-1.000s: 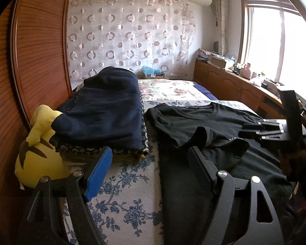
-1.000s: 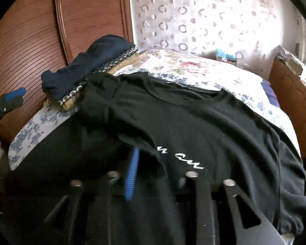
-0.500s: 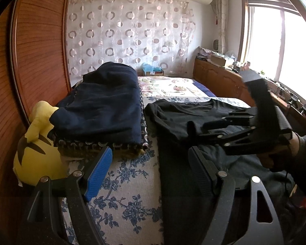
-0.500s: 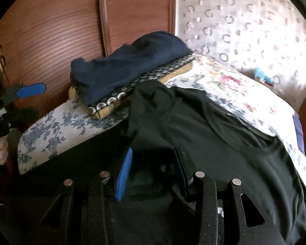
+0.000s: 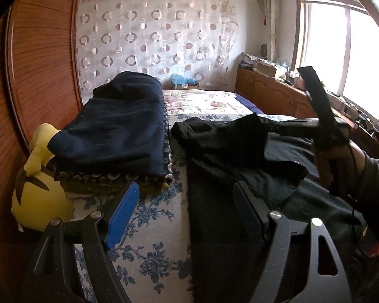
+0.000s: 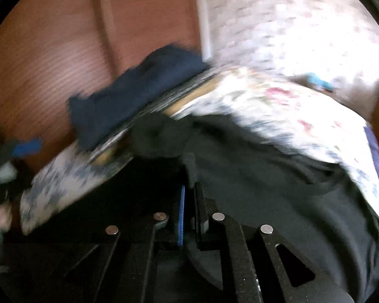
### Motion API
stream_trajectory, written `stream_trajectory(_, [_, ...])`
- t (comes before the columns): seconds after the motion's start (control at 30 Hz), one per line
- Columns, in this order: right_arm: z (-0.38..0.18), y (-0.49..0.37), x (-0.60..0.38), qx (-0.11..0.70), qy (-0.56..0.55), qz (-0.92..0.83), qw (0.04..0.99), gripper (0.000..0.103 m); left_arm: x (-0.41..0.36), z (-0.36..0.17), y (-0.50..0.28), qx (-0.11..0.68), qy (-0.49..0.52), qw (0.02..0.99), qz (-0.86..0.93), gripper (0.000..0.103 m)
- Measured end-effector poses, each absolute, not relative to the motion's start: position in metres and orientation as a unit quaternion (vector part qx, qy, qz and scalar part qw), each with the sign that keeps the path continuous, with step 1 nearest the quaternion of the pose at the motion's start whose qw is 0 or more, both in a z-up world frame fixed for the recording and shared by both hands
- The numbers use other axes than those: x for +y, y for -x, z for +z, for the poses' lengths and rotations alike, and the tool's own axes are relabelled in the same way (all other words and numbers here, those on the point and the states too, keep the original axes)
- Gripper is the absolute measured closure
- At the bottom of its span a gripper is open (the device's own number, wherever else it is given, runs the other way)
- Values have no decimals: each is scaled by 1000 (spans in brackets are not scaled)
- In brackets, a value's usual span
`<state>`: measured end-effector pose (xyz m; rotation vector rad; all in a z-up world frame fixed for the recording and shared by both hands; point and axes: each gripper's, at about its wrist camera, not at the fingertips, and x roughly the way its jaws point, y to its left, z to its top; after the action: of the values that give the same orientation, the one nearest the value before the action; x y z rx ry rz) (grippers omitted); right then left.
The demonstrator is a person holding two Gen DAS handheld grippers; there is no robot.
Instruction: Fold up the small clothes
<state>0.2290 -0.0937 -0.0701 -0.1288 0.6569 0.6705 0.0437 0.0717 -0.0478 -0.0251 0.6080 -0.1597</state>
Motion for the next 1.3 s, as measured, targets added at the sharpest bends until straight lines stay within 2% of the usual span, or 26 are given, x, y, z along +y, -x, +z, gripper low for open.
stream_trajectory(0.17, [-89,-257,-127,339,40,217,914,95,61,-47,-57,303,-2,949,-87,25])
stream_trajectory(0.23, [-95,-261,-137,347,42,200,915,79,55,-46,-66,306,-8,948,-92,25])
stream_trajectory(0.3, [-97,-263,-149,340,39,187,921,72,49,-45,-76,309,-13,946,-99,25])
stream_trajectory(0.33, [-97,-264,-150,340,40,183,922,64,45,-45,-82,311,-18,945,-102,25])
stream_trajectory(0.4, [-99,-266,-152,340,43,181,922,53,39,-43,-92,314,-27,943,-106,25])
stream_trajectory(0.5, [-100,-264,-145,343,50,192,918,52,31,-41,-109,320,-42,940,-106,25])
stream_trajectory(0.67, [-104,-255,-165,356,51,206,910,52,24,-43,-143,343,-59,932,-100,38])
stream_trajectory(0.73, [-109,-252,-175,363,45,210,907,52,23,-47,-157,357,-65,927,-95,47])
stream_trajectory(0.8, [-113,-248,-182,368,49,209,905,52,23,-51,-170,371,-66,922,-92,50])
stream_trajectory(1.07, [-124,-253,-202,381,56,197,902,52,24,-67,-207,405,-67,909,-72,51])
stream_trajectory(1.17, [-124,-252,-205,380,48,201,902,52,24,-67,-213,408,-65,907,-75,65])
stream_trajectory(1.23, [-127,-245,-212,378,47,201,902,52,24,-65,-216,411,-62,906,-76,84])
stream_trajectory(1.3, [-127,-243,-211,378,49,199,903,52,27,-62,-218,412,-54,906,-85,96])
